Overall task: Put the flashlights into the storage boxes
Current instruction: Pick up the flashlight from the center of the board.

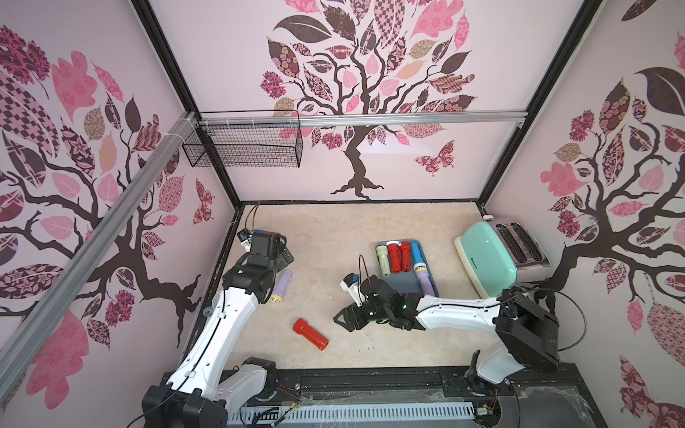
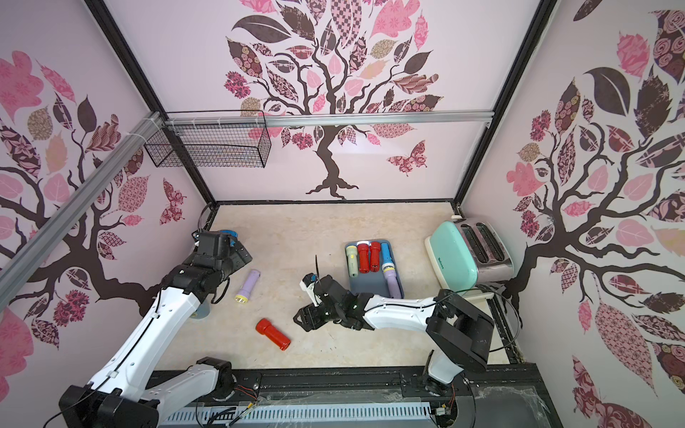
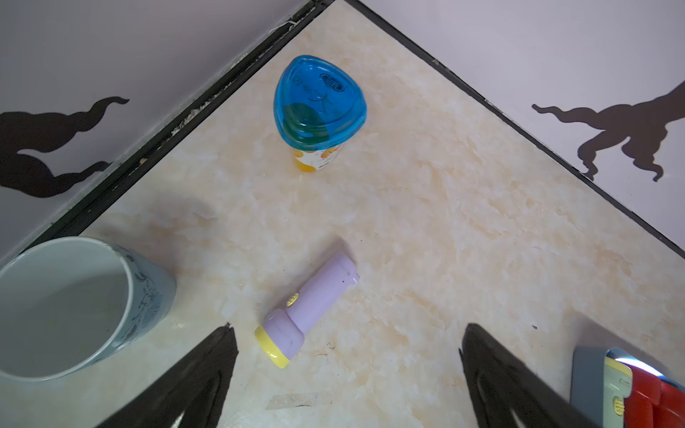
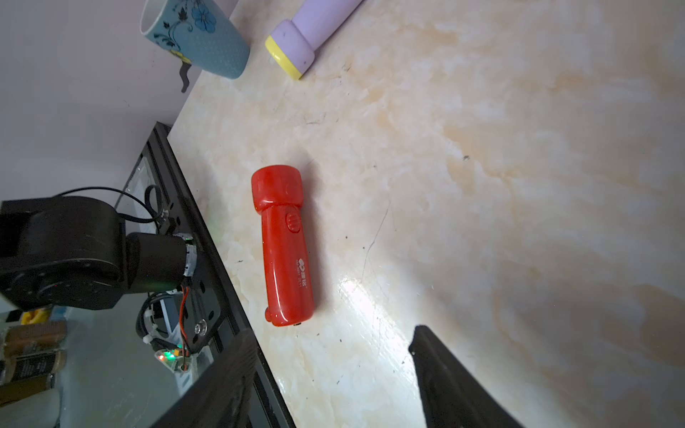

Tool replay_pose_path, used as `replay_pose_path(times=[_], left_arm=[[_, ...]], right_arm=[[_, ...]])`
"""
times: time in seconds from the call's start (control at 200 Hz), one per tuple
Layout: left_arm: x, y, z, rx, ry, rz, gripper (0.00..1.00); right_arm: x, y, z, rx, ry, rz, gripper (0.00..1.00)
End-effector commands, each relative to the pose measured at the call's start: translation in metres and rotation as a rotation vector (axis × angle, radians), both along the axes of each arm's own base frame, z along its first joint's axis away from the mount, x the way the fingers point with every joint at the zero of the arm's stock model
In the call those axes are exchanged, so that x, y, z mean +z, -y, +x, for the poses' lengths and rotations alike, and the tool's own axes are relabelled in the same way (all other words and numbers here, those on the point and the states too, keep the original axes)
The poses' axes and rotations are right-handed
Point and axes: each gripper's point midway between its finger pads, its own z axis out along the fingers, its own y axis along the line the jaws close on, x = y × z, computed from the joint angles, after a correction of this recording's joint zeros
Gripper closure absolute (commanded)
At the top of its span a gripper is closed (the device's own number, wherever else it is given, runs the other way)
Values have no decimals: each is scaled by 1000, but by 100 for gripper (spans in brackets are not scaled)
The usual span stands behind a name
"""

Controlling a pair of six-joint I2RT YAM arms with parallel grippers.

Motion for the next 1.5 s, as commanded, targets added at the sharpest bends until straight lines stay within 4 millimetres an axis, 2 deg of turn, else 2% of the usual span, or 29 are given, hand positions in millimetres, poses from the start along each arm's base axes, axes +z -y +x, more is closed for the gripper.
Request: replay_pose_path(times=[0.0, 0.095, 0.225, 0.37, 0.545, 0.675, 0.925, 1.035, 1.175, 1.265, 1.365, 1.495], left_arm=[[-13, -4, -16, -23, -41, -72, 2], [-20, -9, -20, -6, -56, -115, 2], [-27, -5, -24, -12, -67, -142, 2], [-29, -5, -27, -11, -69, -141, 2], [-35, 0, -28, -16, -64, -173, 2], [-42, 3, -26, -14, -63, -198, 2], [-45, 3, -23, -9, -77, -201, 2], [-43, 0, -24, -1, -57, -189, 2], [-47, 5, -21, -31, -41, -204, 2], [-49, 7, -21, -42, -39, -207, 2], [-54, 6, -23, -39, -45, -205, 2], [-66, 8, -23, -32, -52, -228, 2]], right_arm=[[1, -22, -5, 43, 48, 3, 29], [-6, -36, -14, 67, 67, -12, 29], [-29, -57, -29, 115, 103, -65, 29], [-46, -73, -39, 157, 131, -109, 29], [-70, -74, -36, 156, 128, -167, 29], [-89, -67, -23, 101, 170, -243, 32], [-104, -45, 9, -19, 225, -356, 47], [-97, -29, 22, -78, 237, -354, 52], [-80, -19, 36, -131, 235, -314, 58], [-61, -14, 48, -169, 238, -277, 60], [-31, -11, 63, -214, 234, -209, 62], [8, 8, 83, -282, 251, -143, 63]])
